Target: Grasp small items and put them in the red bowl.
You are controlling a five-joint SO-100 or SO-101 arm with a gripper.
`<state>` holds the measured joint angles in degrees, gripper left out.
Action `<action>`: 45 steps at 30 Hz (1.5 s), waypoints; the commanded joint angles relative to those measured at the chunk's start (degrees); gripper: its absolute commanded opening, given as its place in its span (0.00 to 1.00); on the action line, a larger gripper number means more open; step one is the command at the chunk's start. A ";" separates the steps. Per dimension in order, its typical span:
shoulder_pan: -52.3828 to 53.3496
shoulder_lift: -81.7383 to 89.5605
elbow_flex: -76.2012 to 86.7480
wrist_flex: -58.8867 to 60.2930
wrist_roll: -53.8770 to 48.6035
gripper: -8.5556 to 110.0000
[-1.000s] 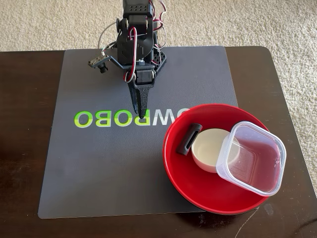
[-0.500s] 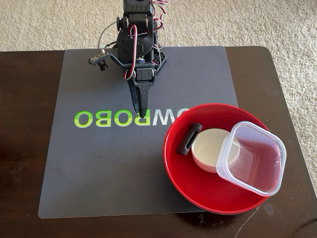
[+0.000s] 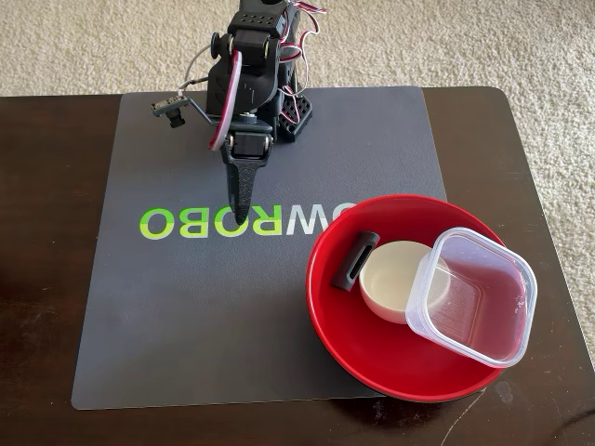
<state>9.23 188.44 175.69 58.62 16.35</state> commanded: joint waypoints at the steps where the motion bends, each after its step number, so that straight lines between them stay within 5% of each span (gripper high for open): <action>1: -3.52 0.18 -2.02 -0.97 -3.16 0.07; 45: 1.05 0.18 -1.76 -2.29 -10.99 0.11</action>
<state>10.28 188.44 175.69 56.43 5.71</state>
